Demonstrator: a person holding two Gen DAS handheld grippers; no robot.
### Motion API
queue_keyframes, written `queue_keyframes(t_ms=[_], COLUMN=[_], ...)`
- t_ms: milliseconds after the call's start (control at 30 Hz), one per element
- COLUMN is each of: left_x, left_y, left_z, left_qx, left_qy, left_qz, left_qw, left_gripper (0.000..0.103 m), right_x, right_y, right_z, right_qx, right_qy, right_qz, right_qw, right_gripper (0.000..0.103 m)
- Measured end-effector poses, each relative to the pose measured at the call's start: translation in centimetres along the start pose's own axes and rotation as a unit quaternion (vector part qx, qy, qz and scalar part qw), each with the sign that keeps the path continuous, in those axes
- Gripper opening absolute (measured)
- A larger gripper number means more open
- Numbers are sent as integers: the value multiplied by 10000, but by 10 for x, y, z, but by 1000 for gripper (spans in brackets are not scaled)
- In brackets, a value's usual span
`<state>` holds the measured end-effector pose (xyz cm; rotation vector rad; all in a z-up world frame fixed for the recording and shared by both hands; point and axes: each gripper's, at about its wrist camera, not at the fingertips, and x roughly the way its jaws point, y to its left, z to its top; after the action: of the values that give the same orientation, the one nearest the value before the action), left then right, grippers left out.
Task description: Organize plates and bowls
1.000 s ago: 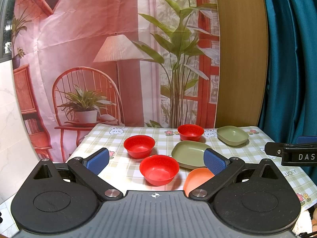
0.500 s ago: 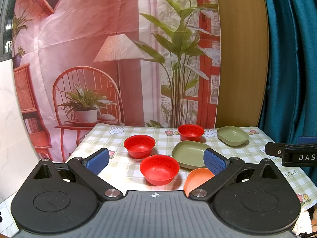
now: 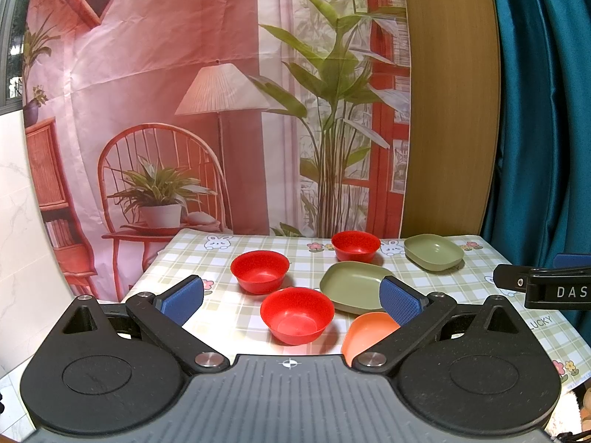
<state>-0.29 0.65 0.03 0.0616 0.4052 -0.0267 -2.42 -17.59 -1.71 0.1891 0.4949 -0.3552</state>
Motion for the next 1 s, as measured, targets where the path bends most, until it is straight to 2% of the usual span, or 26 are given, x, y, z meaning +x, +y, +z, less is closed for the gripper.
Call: queue_keyframes(t_ms=[400,533,800,1000], left_x=[1,4,20,50], left_y=[0,-3,16,40], left_z=[-1,1,33,61], left_qx=[2,176,346,362], left_qy=[58,113,-197,-299], left_qz=[16,197,201,159], left_qw=[10000,9996,9990,9988], left_gripper=[102,102,102,102], right_x=[0,3,14,37], right_y=[0,-2,-7,-14], right_z=[0,-2,18,39], right_qx=[10,-7,150,381], right_qy=[7,-20,-309,-610], right_qz=[1,33,389,412], right_qw=[10000,10000,9987,9966], right_gripper=[103,103,103,103])
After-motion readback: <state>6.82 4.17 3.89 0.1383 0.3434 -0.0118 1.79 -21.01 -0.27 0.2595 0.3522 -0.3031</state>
